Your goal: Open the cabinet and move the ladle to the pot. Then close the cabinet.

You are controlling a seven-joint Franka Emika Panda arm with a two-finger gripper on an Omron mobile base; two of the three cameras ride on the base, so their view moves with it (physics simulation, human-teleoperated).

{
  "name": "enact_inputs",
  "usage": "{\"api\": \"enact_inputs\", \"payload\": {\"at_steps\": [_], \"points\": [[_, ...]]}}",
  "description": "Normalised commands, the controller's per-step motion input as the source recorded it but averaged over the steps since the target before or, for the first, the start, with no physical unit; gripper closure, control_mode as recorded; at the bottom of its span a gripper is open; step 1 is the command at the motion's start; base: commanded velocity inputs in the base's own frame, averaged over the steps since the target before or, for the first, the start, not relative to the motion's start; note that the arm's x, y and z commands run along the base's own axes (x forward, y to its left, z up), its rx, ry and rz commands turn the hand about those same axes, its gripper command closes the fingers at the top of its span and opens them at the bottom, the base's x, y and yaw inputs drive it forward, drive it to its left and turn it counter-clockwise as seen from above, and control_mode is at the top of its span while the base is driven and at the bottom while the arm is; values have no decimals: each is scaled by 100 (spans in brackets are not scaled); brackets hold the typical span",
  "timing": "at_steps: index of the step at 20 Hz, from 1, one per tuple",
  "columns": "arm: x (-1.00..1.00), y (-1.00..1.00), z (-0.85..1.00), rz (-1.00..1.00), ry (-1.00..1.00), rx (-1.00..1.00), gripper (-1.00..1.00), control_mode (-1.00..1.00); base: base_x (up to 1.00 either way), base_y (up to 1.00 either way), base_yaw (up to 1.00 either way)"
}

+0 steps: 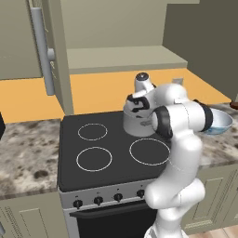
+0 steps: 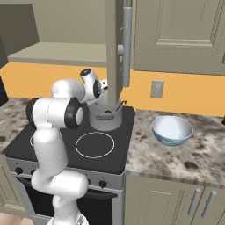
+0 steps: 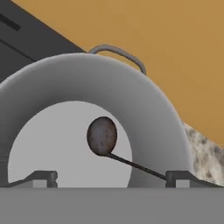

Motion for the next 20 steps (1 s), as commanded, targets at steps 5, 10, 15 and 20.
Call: {"api": "enact_inputs", "payload": {"at_steps": [5, 10, 15, 20], "points": [[-58, 0, 32, 0, -2, 0, -100, -100, 0, 0, 0], [-63, 0, 30, 0, -1, 0, -100, -100, 0, 0, 0], [-68, 0, 34, 0, -1, 0, -100, -100, 0, 0, 0], [-65, 3, 50, -1, 0, 0, -100, -100, 0, 0, 0]]}}
